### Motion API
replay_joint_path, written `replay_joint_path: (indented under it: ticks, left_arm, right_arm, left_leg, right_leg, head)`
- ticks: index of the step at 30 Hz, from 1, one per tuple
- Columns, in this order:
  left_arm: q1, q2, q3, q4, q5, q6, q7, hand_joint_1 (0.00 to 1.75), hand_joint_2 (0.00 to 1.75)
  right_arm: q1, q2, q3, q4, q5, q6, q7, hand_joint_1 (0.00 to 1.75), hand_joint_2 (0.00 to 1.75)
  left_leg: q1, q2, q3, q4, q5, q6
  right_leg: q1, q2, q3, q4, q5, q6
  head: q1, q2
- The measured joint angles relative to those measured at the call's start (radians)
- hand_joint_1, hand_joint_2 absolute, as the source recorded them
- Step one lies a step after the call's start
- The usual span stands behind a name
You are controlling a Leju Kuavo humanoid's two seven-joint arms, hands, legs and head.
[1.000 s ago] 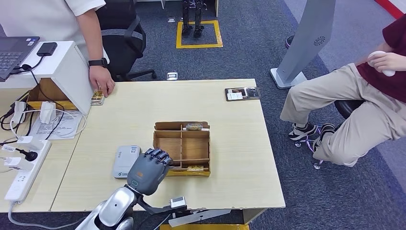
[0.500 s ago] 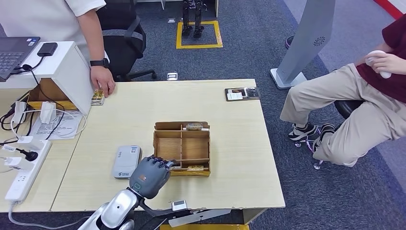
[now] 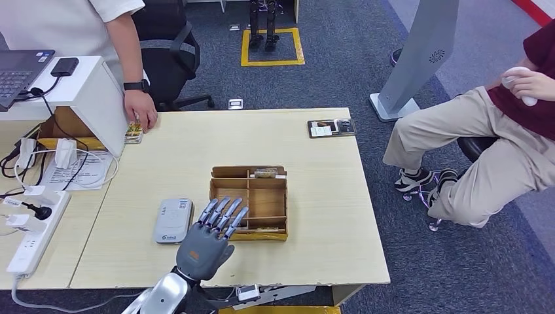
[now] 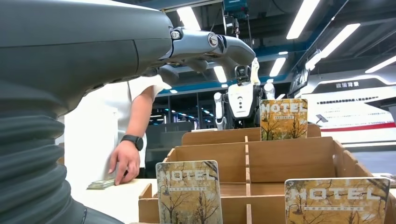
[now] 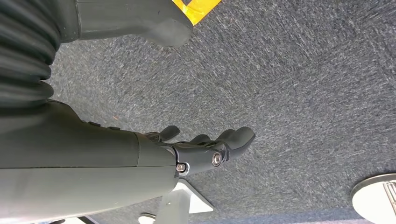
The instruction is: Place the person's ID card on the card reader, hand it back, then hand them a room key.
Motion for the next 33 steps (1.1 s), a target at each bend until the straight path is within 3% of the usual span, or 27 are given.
replay_joint_path:
  ticks: [21, 33]
  left_arm:
    - [0.004, -0.022, 0.02, -0.001, -0.021, 0.0, 0.003, 0.0, 1.75]
    - [-0.059, -0.069, 0.021, 0.038, 0.011, -0.044, -0.002, 0.0, 1.75]
  right_arm:
    - [0.0, 0.0, 0.001, 0.0, -0.009, 0.0, 0.0, 0.0, 1.75]
    - [0.0, 0.0, 0.015, 0.0, -0.008, 0.0, 0.0, 0.0, 1.75]
  left_leg:
    - [0.0, 0.0, 0.0, 0.0, 0.0, 0.0]
    - [0.0, 0.0, 0.0, 0.0, 0.0, 0.0]
  right_leg:
    - [0.0, 0.0, 0.0, 0.0, 0.0, 0.0]
    - [0.0, 0.0, 0.0, 0.0, 0.0, 0.0]
  head:
    - [0.0, 0.0]
    - [0.0, 0.0]
